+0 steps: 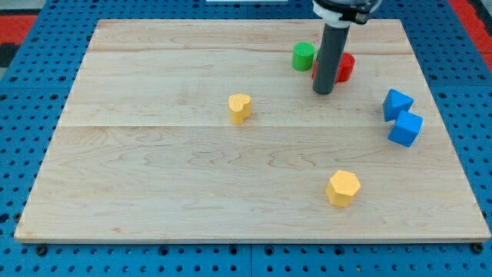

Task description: Separate blue triangle from the blue cube

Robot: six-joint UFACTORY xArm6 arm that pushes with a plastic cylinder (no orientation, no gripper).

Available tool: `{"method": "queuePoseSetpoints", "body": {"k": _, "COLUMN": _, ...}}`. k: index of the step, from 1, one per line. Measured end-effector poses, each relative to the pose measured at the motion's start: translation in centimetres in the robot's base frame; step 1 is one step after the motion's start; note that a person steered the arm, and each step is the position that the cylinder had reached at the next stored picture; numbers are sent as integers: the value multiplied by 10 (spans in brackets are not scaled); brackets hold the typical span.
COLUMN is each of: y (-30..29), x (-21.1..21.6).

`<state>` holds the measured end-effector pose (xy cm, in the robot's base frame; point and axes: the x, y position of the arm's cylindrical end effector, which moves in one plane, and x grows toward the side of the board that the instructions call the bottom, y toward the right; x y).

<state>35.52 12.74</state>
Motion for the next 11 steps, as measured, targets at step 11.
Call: {"method": "queuePoseSetpoints", "body": {"k": 11, "y": 104, "x": 21}}
